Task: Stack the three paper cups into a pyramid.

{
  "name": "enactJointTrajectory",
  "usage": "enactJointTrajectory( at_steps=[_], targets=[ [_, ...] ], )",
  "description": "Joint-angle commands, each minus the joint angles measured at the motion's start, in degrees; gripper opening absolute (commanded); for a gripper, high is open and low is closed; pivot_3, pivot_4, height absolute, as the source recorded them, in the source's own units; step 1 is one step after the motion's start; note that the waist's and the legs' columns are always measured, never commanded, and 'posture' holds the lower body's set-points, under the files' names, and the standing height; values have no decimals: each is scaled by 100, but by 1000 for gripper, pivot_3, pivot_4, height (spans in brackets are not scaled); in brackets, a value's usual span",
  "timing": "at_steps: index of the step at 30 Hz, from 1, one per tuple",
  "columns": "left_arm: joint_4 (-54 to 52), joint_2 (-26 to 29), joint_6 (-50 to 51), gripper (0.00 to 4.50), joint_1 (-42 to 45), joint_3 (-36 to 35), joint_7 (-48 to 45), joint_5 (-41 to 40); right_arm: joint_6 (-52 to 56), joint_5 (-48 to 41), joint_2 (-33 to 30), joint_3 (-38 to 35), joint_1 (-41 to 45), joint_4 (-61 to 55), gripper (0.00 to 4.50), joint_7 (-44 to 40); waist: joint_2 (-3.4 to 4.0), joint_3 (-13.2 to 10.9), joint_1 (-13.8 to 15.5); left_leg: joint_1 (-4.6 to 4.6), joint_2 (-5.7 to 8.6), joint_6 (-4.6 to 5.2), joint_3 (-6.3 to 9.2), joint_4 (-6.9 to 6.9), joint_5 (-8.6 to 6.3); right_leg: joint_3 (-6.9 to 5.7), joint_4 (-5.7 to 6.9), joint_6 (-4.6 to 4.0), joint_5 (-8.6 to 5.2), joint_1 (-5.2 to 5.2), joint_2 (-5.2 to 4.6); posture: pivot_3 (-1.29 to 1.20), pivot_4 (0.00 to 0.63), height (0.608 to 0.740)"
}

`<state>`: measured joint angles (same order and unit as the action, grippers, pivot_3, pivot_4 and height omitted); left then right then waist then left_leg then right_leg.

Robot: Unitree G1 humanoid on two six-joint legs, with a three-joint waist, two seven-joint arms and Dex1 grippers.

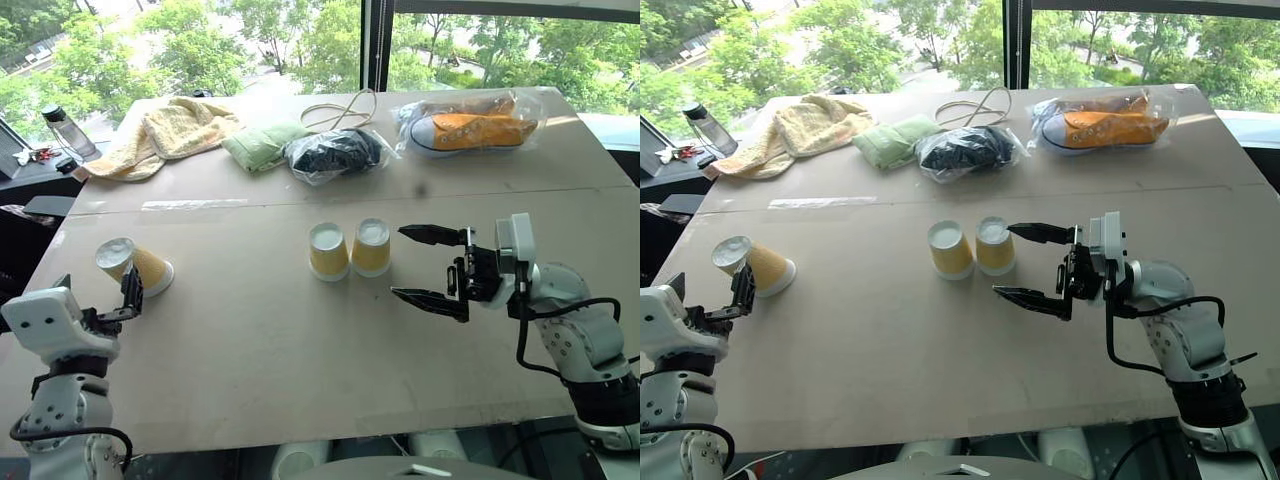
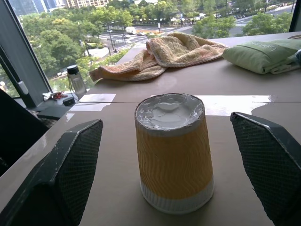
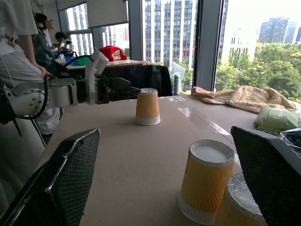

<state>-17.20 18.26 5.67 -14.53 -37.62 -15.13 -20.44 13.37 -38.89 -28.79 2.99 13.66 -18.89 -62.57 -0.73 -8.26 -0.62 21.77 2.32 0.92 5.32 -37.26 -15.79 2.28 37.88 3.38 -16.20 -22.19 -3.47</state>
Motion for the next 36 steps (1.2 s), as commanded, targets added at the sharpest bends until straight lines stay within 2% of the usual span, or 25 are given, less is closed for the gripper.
enactJointTrajectory(
  at_steps=[1, 15, 22, 24, 27, 28, 33, 36],
  targets=[
    [294, 233, -193, 4500, 214, -14, -88, -1, -8, -134, 1, -169, -39, -333, 4405, 67, 0, 0, 1, 1, 0, 0, 1, 1, 0, -2, 0, 0, 0, 0, 0, 0, 150, 740],
    [1728, 704, -638, 4500, 1126, 287, -279, 203, -15, -80, 116, -60, -4, -435, 4405, 254, -3, 2, -3, 4, 1, -1, 10, 1, 0, -9, 4, 0, 0, -4, -3, 0, 150, 740],
    [2169, 712, -854, 4500, 1406, 293, -182, 120, -116, 65, 196, 41, 20, -363, 4405, 210, -3, 2, -2, 5, 1, -2, 11, 2, 1, -9, 3, 0, 0, -6, -3, 0, 150, 740],
    [2197, 700, -928, 3958, 1461, 292, -186, 95, -132, 93, 230, 64, 8, -359, 4500, 200, -3, 2, -2, 5, 1, -2, 11, 2, 1, -10, 3, 1, 0, -6, -3, 0, 150, 740],
    [2214, 712, -965, 2676, 1485, 285, -210, 66, -151, 127, 260, 83, -5, -351, 4500, 184, -3, 2, -4, 5, 2, -2, 10, 2, 1, -9, 3, 1, 0, -6, -4, 0, 150, 740],
    [2205, 720, -970, 2521, 1475, 284, -215, 58, -159, 136, 268, 83, -17, -351, 4500, 178, -3, 2, -4, 5, 2, -2, 11, 2, 1, -9, 3, 1, 0, -6, -4, 0, 150, 740],
    [2075, 752, -1001, 2471, 1446, 289, -248, 18, -205, 179, 299, 58, -71, -338, 4500, 153, -3, 2, -2, 6, 2, -2, 12, 2, 1, -11, 3, 1, 0, -7, -3, 0, 150, 740],
    [1595, 906, -847, 2471, 1680, 522, -371, -17, -224, 141, 256, -66, -123, -323, 4500, 152, -5, 1, -1, 6, 2, -2, 12, 2, 1, -11, 3, 1, 0, -6, -4, 0, 150, 740]
  ],
)
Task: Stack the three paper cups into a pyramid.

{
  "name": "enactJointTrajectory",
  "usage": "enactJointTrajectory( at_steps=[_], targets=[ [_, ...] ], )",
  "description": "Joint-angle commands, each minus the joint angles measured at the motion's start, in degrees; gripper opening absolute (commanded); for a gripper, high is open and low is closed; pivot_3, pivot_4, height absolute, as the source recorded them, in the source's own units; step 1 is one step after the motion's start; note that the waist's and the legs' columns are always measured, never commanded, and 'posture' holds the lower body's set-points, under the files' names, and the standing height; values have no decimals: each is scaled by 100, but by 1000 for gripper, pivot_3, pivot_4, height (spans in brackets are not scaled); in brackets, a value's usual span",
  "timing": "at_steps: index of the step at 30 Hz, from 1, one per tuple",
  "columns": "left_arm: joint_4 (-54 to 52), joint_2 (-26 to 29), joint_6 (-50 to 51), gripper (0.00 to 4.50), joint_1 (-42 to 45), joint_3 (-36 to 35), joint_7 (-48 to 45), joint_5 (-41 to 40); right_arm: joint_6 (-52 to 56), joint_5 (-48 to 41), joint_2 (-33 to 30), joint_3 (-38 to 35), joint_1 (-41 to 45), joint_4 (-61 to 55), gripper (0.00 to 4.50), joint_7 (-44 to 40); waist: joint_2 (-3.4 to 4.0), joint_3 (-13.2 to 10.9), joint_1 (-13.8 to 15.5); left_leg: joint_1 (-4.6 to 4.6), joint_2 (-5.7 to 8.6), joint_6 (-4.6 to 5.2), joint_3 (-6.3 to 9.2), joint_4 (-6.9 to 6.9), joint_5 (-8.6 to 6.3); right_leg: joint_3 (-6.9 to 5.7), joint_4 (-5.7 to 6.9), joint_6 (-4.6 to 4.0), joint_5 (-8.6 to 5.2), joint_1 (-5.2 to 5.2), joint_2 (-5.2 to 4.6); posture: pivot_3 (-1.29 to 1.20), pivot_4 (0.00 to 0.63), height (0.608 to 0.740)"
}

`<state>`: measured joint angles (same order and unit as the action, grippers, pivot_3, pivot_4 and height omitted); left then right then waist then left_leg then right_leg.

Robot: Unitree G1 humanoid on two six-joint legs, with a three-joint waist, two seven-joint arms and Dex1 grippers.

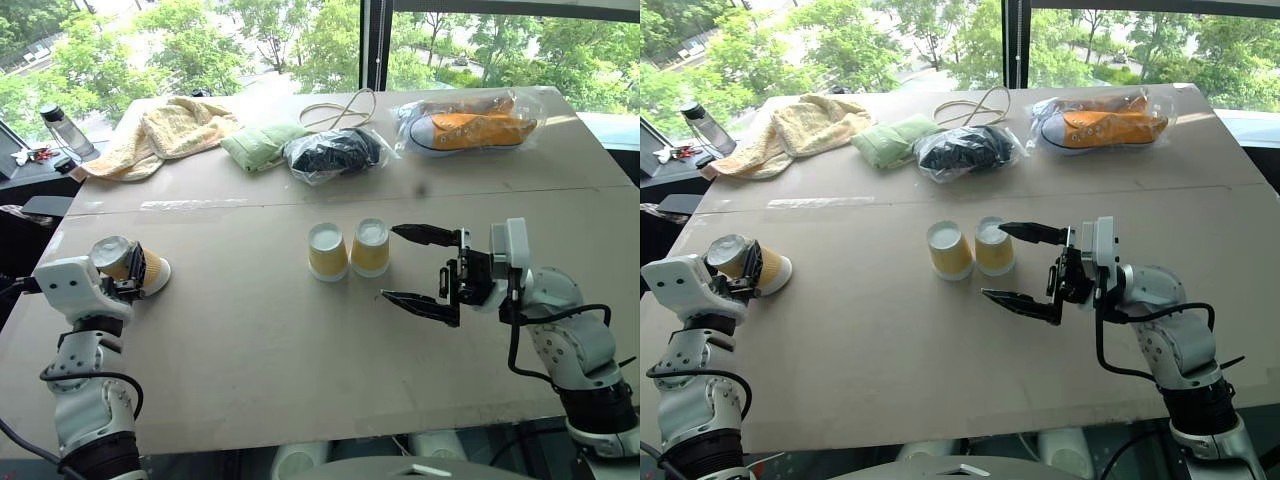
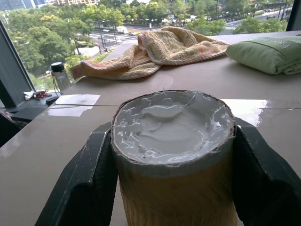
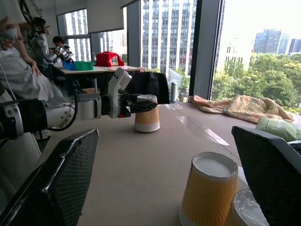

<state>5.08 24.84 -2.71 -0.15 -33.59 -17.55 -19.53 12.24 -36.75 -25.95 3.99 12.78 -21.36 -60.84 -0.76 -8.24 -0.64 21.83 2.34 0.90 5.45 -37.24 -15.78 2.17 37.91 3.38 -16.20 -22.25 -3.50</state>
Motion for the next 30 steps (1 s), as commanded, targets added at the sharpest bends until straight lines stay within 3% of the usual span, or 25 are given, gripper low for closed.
enactJointTrajectory(
  at_steps=[1, 10, 15, 22, 30],
  targets=[
    [-811, 314, 97, 2471, 365, 231, -190, -147, -109, -97, -60, -228, -61, -72, 4500, -27, -6, -3, 27, 0, 0, 0, 1, 0, 0, -1, 0, 0, 0, 0, 0, 0, 150, 740],
    [-2203, 1222, 1895, 2471, 1602, 1768, -1924, -1391, -154, -143, -388, -993, -267, 231, 4500, 62, -4, -10, 100, 12, 17, -27, 17, -3, 16, -18, -4, 0, 0, -1, -10, 0, 150, 740],
    [-2136, 1212, 2529, 2471, 2455, 2637, -2800, -1763, -245, -108, -587, -1238, -468, 389, 4500, -14, 3, -14, -13, 11, 13, -28, 18, -2, 17, -27, 2, 0, -1, -4, 1, 0, 150, 740],
    [-1220, 824, 2406, 2471, 3433, 3534, -3599, -1301, -174, -167, -584, -1280, -637, 237, 4500, 51, 1, -15, -18, 6, 14, -26, 17, -11, 18, -37, 5, 1, -1, 4, 30, 0, 150, 740],
    [-276, 530, 1973, 2471, 3936, 4009, -4166, -662, -145, -138, -576, -1312, -814, -31, 4500, 352, -1, -17, -2, 10, 9, -30, 19, -17, 20, -38, 5, 1, -1, 2, 38, 0, 150, 740]
  ],
)
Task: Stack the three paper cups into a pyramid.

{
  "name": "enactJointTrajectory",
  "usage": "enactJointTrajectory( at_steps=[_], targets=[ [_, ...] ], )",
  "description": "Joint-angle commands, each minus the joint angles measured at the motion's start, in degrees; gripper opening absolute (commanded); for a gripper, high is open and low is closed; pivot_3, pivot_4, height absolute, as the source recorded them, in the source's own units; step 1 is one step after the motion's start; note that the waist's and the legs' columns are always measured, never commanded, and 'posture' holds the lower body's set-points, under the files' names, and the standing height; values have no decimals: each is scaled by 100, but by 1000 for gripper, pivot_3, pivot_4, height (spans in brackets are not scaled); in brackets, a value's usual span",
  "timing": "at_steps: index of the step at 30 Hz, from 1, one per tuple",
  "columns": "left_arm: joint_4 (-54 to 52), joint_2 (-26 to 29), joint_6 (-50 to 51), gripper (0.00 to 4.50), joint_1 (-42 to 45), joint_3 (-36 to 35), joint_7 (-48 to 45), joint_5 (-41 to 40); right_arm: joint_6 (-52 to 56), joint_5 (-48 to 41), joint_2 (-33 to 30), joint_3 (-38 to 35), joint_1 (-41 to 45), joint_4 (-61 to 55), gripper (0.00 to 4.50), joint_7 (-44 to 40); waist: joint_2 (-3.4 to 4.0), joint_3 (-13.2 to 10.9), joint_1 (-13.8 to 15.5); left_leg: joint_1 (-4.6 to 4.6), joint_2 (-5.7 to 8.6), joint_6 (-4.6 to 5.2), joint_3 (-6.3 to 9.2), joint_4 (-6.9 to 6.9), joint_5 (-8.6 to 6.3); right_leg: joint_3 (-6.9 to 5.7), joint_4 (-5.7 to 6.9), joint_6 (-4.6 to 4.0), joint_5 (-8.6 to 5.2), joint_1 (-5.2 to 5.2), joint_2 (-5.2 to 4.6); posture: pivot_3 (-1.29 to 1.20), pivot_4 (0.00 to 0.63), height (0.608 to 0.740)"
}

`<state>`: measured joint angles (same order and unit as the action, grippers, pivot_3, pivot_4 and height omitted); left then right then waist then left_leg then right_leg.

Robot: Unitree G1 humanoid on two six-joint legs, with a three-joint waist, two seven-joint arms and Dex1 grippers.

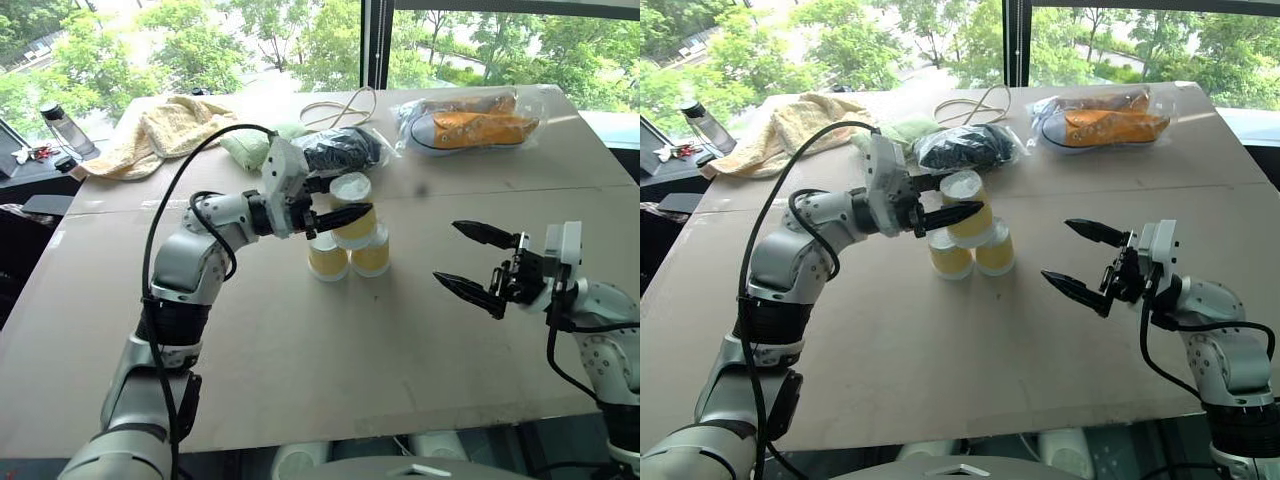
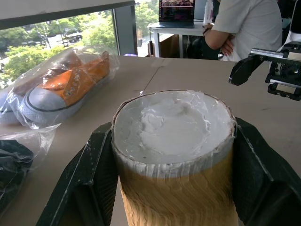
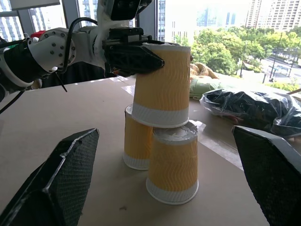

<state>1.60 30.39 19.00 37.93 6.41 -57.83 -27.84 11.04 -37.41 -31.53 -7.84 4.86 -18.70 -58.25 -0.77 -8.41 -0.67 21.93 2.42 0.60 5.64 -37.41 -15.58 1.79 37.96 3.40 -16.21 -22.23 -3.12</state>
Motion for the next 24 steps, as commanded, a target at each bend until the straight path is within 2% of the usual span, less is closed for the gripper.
enactJointTrajectory(
  at_steps=[1, 8, 9, 10, 12, 13, 20, 24],
  targets=[
    [89, -46, -207, 2471, 132, -8, -157, 176, -22, -69, -25, -131, -33, -318, 4500, 119, 0, 0, 0, -1, 0, 0, 1, 0, 0, 0, -1, 0, 0, 2, 0, 0, 150, 740],
    [114, -88, -258, 2471, 62, -108, -200, 244, 3, -58, -38, -99, -70, -401, 4500, 250, 0, 0, -2, -2, 0, 0, 1, -3, 0, 1, 1, 0, 0, 3, -1, 0, 150, 740],
    [111, -101, -255, 3270, 61, -121, -188, 245, 17, -58, -38, -84, -41, -402, 4500, 272, 0, 0, -3, -2, 0, 0, 1, -3, 0, 1, 1, 0, 0, 4, -1, 0, 150, 740],
    [102, -110, -260, 3511, 56, -134, -169, 254, 32, -65, -40, -75, -15, -405, 4500, 291, 0, 0, -2, -2, 0, 0, 1, -3, 0, 1, 1, 0, 0, 3, -1, 0, 150, 740],
    [82, -111, -260, 4332, 44, -167, -146, 263, 57, -88, -47, -73, 35, -400, 4500, 311, 0, 0, -3, -2, 0, 0, 1, -4, 0, 1, 1, 0, 0, 3, -1, 0, 150, 740],
    [62, -104, -244, 4422, 30, -195, -138, 253, 67, -100, -53, -80, 51, -392, 4500, 309, -1, 0, -3, -2, 0, 0, 1, -4, 0, 1, 1, 0, 0, 3, -1, 0, 150, 740],
    [-227, -35, -201, 4422, -118, -422, -171, 143, 128, -177, -74, -134, 114, -329, 4500, 232, -1, 0, -9, -1, -1, 1, 1, -3, 0, 1, 1, 0, 0, 3, -1, 0, 150, 740],
    [-473, 35, 93, 4422, -67, -741, -244, -272, 136, -158, -105, -109, 99, -303, 4500, 207, -1, -1, -8, 0, -2, 0, 3, -4, 0, 0, 2, 0, 0, 3, -2, 0, 150, 740]
  ],
)
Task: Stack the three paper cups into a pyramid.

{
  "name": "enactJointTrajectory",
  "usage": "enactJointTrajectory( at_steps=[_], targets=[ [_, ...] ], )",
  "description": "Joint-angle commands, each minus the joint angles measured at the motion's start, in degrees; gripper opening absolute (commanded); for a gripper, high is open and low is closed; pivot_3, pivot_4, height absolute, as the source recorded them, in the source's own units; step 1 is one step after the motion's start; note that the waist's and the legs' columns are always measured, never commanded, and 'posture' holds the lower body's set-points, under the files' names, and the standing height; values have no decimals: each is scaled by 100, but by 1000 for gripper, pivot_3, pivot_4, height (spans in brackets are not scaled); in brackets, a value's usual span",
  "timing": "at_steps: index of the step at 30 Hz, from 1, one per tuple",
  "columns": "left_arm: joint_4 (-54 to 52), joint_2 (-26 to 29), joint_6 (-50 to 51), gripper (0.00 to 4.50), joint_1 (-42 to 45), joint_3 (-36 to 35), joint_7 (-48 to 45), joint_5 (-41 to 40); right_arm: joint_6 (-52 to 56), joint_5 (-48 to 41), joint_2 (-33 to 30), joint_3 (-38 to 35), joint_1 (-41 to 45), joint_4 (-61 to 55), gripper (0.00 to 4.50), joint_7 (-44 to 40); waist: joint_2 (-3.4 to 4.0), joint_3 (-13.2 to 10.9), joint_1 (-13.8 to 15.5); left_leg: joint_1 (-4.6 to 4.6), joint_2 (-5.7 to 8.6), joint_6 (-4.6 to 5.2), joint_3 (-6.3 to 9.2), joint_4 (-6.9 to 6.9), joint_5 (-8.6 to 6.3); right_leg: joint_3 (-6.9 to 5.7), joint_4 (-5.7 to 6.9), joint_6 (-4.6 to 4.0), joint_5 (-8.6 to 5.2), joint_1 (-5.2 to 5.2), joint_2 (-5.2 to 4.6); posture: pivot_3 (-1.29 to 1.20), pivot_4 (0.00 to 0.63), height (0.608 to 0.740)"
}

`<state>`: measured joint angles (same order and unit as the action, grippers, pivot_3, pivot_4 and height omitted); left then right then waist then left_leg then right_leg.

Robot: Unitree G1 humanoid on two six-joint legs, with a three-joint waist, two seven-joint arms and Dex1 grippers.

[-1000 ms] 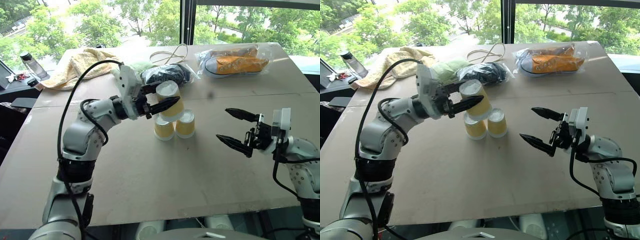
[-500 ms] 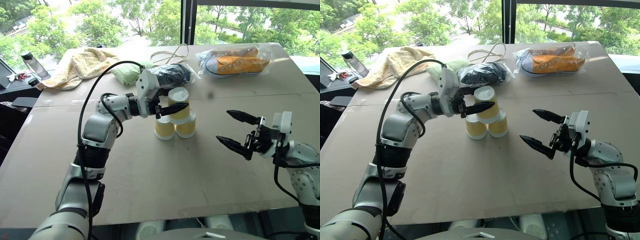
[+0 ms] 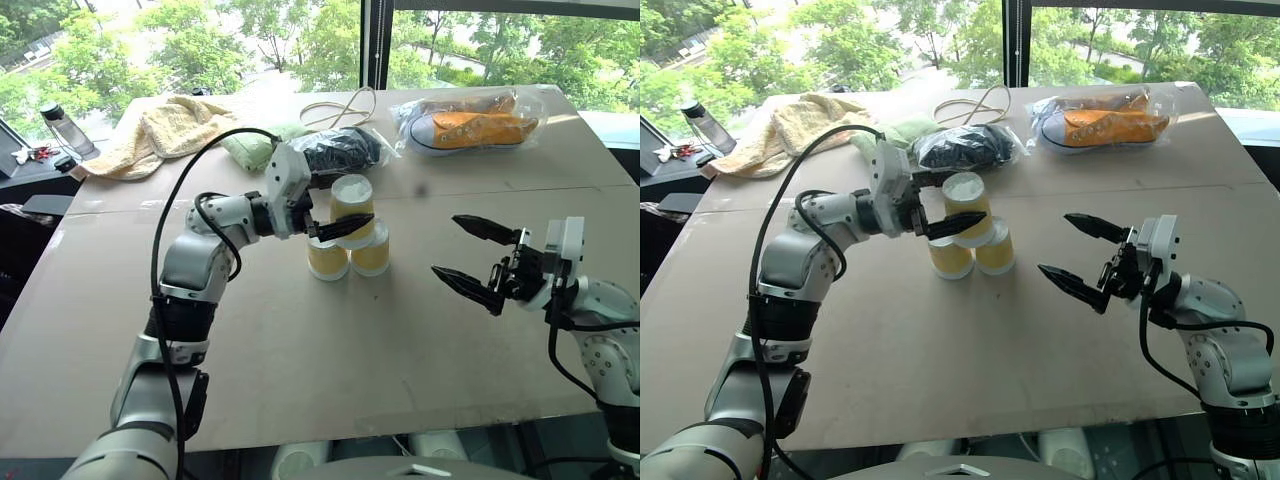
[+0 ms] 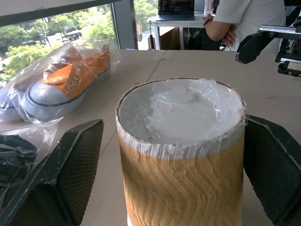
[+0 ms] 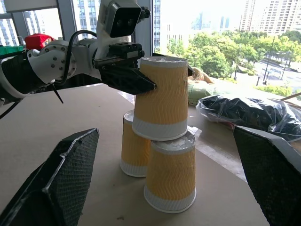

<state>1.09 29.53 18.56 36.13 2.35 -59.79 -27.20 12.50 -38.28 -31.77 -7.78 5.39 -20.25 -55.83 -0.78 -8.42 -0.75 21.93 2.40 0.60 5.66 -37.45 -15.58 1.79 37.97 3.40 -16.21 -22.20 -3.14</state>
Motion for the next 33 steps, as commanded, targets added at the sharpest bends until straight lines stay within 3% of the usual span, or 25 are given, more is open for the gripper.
enactJointTrajectory(
  at_steps=[1, 14, 18, 24, 28, 33],
  targets=[
    [-535, 185, 234, 4422, 113, -379, -94, -421, -24, -59, -81, -108, 38, -129, 4500, -50, 0, 0, -2, 0, 0, 0, 0, 0, 0, 0, 0, 0, 0, 0, 0, 0, 150, 740],
    [-1638, 730, 1383, 4422, -291, -1247, 326, -1504, -155, 7, -72, -151, -97, 57, 4500, -200, 0, -1, -11, -3, -4, 0, -1, 0, 0, 2, 1, 0, 0, 0, -1, 0, 150, 740],
    [-2331, 1272, 1474, 4422, -2312, -1682, 333, -1216, -566, 280, 21, -248, -508, 600, 4500, -296, 8, 4, -89, -18, -8, 1, -8, 16, -1, 36, -2, -1, 0, -2, -3, 0, 150, 740],
    [-2499, 974, 422, 4422, -4213, -1894, 809, -342, -1209, 817, 74, -198, -858, 1303, 4500, -440, 4, -16, 23, -8, -13, 11, 4, 13, -8, 53, 3, -15, 8, -10, -10, 0, 150, 740],
    [-2551, 687, -116, 4422, -5070, -1610, 1037, 173, -1686, 1221, 97, -105, -1007, 1859, 4500, -518, 9, -13, 43, -41, -10, 15, 1, 20, -12, 53, -13, -18, 8, 32, -17, 0, 150, 740],
    [-2272, 374, -756, 4422, -5476, -1334, 1178, 637, -2153, 1488, 160, 18, -1062, 2439, 4500, -638, 10, -12, 51, -41, -10, 15, 5, 20, -12, 48, -10, -19, 8, 31, -17, 0, 150, 740]
  ],
)
